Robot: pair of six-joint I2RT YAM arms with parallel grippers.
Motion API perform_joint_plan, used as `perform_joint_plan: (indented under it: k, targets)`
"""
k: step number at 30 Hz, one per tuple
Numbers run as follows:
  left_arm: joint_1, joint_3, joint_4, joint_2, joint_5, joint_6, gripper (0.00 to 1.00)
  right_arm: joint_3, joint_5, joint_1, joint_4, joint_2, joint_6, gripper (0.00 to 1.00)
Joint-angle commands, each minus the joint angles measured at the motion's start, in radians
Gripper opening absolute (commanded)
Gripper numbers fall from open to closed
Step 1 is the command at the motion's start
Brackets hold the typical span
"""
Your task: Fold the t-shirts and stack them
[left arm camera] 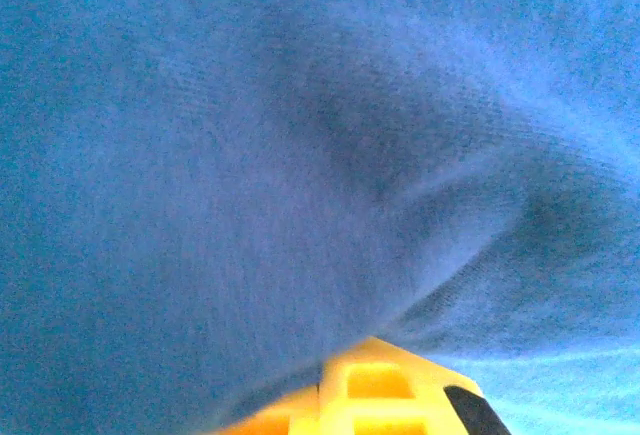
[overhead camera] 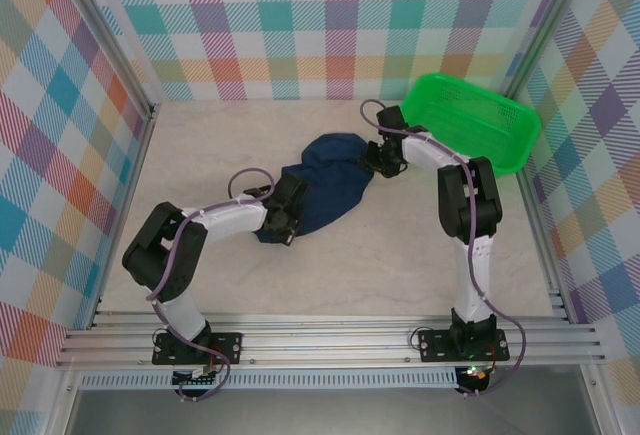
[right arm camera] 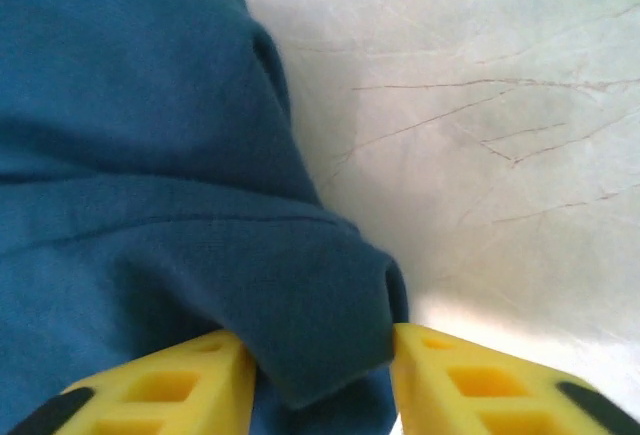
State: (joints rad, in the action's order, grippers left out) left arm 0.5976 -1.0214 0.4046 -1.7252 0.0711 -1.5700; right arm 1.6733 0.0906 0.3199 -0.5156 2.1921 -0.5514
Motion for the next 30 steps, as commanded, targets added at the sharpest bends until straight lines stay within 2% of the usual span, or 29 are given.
perform_joint_plan:
  k: [1, 3, 4, 12, 17, 24, 28, 30]
  targets:
    - [-0.036, -0.089, 0.112, 0.064, 0.084, 0.128, 0.0, 0.039, 0.027, 0.002, -0.023, 0.013, 0.004, 0.16]
    - [-0.044, -0.143, 0.17, 0.098, 0.094, 0.206, 0.0, 0.033, 0.025, 0.005, 0.0, -0.007, -0.013, 0.03]
    - [-0.046, -0.173, 0.217, 0.115, 0.101, 0.24, 0.0, 0.019, 0.019, 0.007, 0.018, -0.03, -0.027, 0.0]
    - [-0.098, -0.276, 0.438, 0.285, 0.149, 0.467, 0.0, -0.153, -0.014, 0.017, 0.079, -0.319, -0.093, 0.0]
    - [-0.134, -0.289, 0.471, 0.393, 0.114, 0.619, 0.0, -0.274, -0.011, 0.042, 0.037, -0.521, -0.092, 0.0]
    - [-0.134, -0.314, 0.502, 0.541, -0.062, 0.821, 0.0, -0.453, -0.026, 0.086, -0.03, -0.857, -0.089, 0.0]
    - [-0.133, -0.266, 0.498, 0.667, -0.046, 0.875, 0.0, -0.543, -0.031, 0.11, -0.058, -1.045, -0.099, 0.0]
    - [-0.134, -0.227, 0.458, 0.712, -0.016, 0.897, 0.0, -0.568, -0.046, 0.111, -0.074, -1.091, -0.115, 0.0]
